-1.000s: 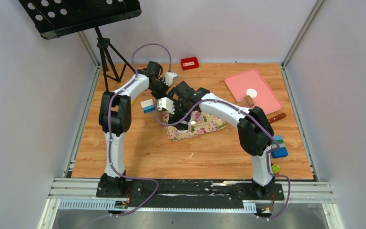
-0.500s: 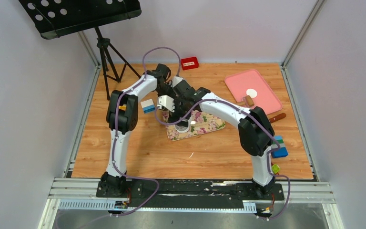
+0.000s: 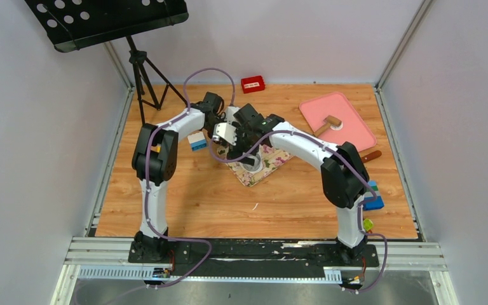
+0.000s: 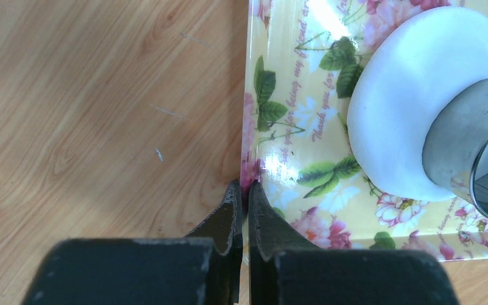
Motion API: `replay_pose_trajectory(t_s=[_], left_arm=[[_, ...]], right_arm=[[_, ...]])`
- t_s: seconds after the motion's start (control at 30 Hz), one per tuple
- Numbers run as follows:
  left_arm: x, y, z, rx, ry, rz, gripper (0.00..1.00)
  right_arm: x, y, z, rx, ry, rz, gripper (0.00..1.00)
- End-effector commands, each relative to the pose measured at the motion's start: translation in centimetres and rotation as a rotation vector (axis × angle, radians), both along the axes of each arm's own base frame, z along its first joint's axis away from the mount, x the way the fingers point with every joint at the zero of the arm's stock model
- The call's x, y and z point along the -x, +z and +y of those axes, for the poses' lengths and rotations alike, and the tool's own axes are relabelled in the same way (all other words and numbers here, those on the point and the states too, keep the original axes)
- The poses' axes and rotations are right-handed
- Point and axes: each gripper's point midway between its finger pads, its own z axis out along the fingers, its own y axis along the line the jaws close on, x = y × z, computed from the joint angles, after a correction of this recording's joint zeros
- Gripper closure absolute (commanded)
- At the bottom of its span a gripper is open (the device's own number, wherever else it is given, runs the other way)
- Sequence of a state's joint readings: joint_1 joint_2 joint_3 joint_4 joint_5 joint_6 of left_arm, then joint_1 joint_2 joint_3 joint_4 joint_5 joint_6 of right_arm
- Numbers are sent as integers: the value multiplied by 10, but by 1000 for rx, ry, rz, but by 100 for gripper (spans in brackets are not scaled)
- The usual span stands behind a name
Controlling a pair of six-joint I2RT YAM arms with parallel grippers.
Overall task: Roll out the dumpling wrappers from the dough
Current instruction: Press the dumpling wrapper on the work surface.
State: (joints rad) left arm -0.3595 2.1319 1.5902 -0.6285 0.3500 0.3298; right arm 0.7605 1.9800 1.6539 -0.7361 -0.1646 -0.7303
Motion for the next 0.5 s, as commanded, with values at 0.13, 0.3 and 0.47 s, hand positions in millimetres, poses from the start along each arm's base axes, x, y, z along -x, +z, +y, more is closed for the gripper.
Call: replay_pose_trajectory(t_s=[0.13,0.3,0.47], left_arm=[[27,-29,15,-70,29,97,100],[27,-29,14,-68,31,98,100],[28,-29,15,-68,31,101,100]], right_arm=[[-17,-12,-27,10,-56,15,13],[6,-11,-16,-76,7,107,1],[5,-19,-14,-70,0,124,0]])
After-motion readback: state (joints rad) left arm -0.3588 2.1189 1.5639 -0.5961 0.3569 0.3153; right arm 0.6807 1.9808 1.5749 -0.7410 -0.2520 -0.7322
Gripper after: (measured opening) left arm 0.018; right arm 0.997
